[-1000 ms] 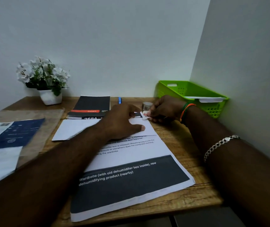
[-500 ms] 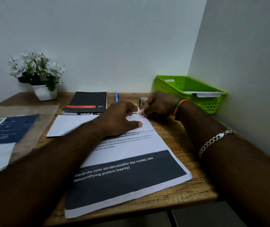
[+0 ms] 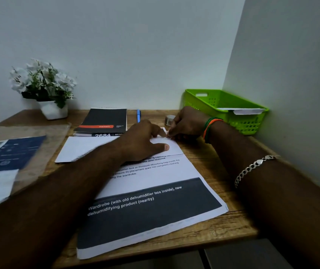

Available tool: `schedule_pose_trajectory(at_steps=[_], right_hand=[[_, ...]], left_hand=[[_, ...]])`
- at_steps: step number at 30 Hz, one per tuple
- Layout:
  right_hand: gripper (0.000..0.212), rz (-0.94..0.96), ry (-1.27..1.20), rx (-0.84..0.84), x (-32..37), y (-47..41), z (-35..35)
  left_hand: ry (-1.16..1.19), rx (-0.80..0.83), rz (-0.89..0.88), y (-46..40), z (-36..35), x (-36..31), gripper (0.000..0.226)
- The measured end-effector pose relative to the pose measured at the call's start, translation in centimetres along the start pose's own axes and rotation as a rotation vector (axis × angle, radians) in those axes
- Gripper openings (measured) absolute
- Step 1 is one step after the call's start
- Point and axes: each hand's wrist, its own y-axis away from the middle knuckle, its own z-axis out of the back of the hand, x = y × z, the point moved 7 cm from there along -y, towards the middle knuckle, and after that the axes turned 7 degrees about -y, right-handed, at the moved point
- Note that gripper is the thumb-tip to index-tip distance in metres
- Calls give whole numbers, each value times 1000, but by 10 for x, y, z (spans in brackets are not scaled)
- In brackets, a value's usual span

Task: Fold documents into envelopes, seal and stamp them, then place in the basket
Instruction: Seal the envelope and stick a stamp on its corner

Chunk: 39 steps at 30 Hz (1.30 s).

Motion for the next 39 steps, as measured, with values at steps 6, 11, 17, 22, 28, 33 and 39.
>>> schedule_pose_trajectory(at_steps=[6, 11, 17, 22, 28, 33, 39], right_hand=[[16, 11, 69, -52, 2, -1, 0], [22, -100, -56, -9, -14, -3, 1], [6, -139, -375, -36, -27, -2, 9], [12, 118, -199, 29, -7, 1, 1], [11, 170, -86, 19, -6, -1, -3], [11, 106, -103, -100, -11, 0, 6], [20, 227, -53, 60, 3, 8, -5]], left_hand=[[-55, 13, 3, -2, -3, -1, 41], [-100, 35, -1, -3, -2, -2, 43], [-130, 55, 24, -1, 0, -2, 43], [-167, 62, 40, -1, -2, 0, 48], [-175, 54, 47, -2, -4, 3, 56], [-166, 60, 41, -3, -5, 4, 55], [-143, 64, 57, -5, -9, 8, 58]])
